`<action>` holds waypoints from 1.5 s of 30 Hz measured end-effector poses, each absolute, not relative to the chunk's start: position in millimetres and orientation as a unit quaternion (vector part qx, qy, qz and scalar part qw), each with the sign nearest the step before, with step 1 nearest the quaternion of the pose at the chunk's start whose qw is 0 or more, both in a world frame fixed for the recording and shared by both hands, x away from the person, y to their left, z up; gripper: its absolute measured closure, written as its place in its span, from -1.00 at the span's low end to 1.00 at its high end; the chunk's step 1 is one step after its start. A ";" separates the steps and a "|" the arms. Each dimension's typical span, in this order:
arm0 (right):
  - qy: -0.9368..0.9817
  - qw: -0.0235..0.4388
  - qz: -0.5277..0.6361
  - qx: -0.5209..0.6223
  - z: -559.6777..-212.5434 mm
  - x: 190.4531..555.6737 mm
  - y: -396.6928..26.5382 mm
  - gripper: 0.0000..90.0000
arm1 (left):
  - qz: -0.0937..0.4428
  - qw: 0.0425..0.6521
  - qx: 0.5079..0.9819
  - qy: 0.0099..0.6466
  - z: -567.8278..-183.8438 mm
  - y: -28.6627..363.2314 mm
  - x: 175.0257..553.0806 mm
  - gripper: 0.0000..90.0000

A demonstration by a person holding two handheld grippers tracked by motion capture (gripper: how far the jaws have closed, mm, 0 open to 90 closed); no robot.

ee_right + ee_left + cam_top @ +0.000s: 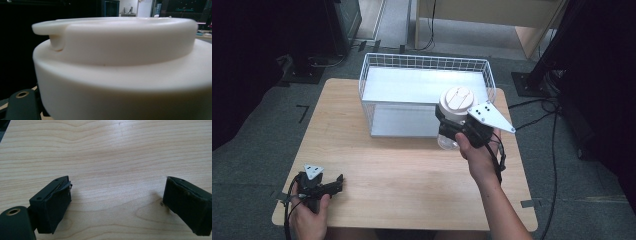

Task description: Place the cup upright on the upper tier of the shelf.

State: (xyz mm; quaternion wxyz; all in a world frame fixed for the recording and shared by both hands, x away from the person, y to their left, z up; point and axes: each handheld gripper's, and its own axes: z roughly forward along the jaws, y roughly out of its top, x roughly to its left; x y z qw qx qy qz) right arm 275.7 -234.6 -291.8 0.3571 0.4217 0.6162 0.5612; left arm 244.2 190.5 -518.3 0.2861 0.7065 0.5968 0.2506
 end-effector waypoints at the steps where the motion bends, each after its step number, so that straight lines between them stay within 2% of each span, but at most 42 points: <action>1: 0.616 0.357 0.561 0.422 -291.8 275.7 -234.6 -0.67 | 0.251 0.286 0.707 0.597 -518.3 190.5 244.2 -0.81; 19: 0.593 0.394 0.565 0.417 -254.5 324.5 -218.6 -0.67 | 0.250 0.286 0.707 0.597 -518.3 190.5 244.1 -0.81; 39: 0.576 0.422 0.542 0.443 -253.2 403.6 -192.1 -0.67 | 0.250 0.286 0.707 0.597 -518.2 190.5 244.1 -0.81; 45: 0.579 0.416 0.536 0.452 -255.3 421.4 -186.9 -0.67 | 0.250 0.286 0.707 0.597 -518.2 190.6 244.1 -0.81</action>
